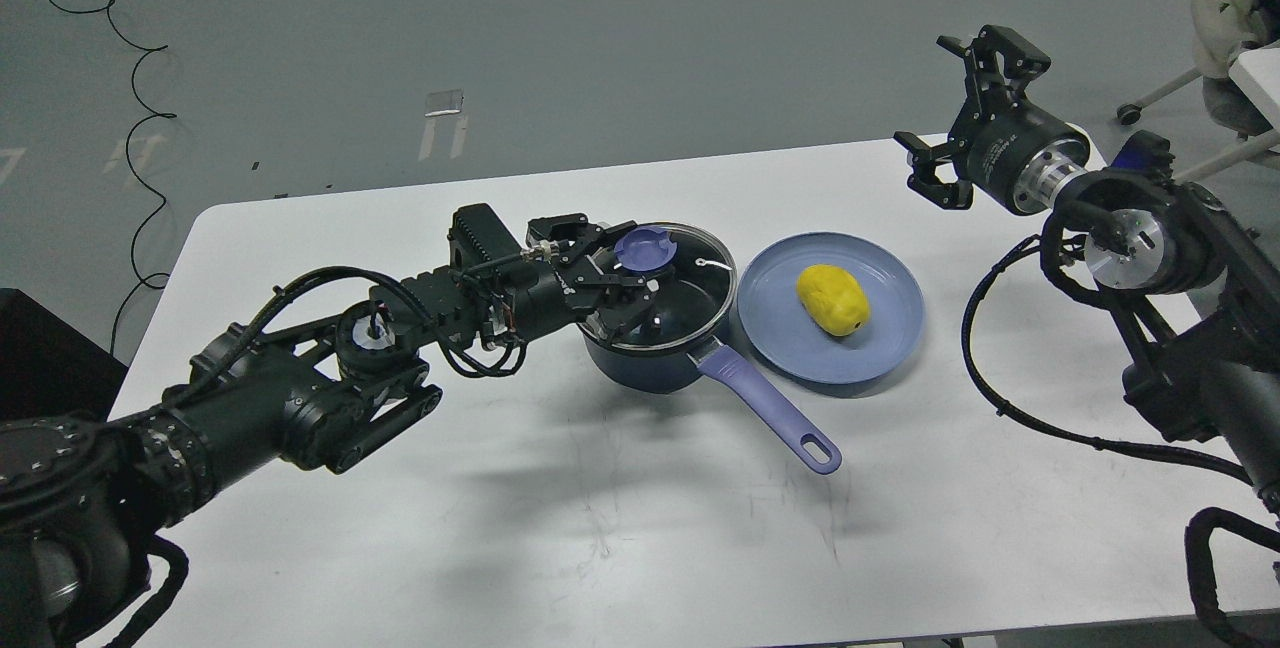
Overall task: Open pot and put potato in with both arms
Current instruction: 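Close the left gripper on the purple knob of the glass lid, then lift the lid off the saucepan and set it down beside the pot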
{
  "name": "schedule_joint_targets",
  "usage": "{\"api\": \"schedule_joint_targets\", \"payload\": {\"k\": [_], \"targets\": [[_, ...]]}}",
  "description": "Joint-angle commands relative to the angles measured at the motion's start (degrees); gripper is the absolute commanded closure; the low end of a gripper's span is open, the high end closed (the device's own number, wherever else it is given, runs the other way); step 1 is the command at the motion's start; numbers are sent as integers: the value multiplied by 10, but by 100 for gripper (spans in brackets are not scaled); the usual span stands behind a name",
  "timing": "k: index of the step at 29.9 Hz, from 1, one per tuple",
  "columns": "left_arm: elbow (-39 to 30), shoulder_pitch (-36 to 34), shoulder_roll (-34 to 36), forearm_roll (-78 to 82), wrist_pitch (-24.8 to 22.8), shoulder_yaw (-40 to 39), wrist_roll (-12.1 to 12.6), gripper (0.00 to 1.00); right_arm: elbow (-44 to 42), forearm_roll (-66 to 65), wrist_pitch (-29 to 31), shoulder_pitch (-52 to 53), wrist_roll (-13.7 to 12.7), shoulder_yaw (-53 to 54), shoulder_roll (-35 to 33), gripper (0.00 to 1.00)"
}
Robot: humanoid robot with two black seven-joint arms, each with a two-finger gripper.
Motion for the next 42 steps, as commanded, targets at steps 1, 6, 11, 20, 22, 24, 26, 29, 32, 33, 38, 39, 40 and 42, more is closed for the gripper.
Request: {"api": "schedule_joint_targets", "payload": {"k": [1,6,11,20,22,24,26,29,32,33,38,39,40,42], "targets": [[-13,-3,10,-8,0,-2,-4,43,0,0,0,0,0,0,0,0],[-72,-50,42,-59,-14,-1,-5,43,-2,0,0,0,0,-6,-4,0],[-77,-82,66,-76,-20,-2,-11,43,-1,0,0,0,0,-8,-3,0],[-73,-69,179,-80,-15,0,-32,43,-1,0,1,0,0,-9,-4,0],[-73,-45,204,-80,-12,-1,-32,43,-1,0,1,0,0,-10,-3,0],[-73,-29,217,-80,-3,-1,-32,43,-1,0,1,0,0,-11,-3,0],[-69,-1,239,-80,22,0,-32,43,-1,0,1,1,0,-11,-3,0],[-62,39,256,-80,51,0,-32,43,-1,0,1,0,0,-11,-4,0],[-49,77,259,-80,84,0,-32,43,-1,0,2,1,0,-15,-4,0],[-43,90,260,-80,86,0,-32,43,-1,0,2,0,0,-19,-4,0],[-25,123,257,-81,86,0,-31,43,-1,0,2,0,0,-25,-4,0],[-23,130,256,-81,86,0,-30,43,-1,0,2,0,0,-25,-4,0],[-20,134,254,-81,86,0,-30,43,0,0,2,0,0,-25,-3,0],[-13,138,251,-81,86,0,-29,43,0,0,2,0,0,-25,-4,0]]}}
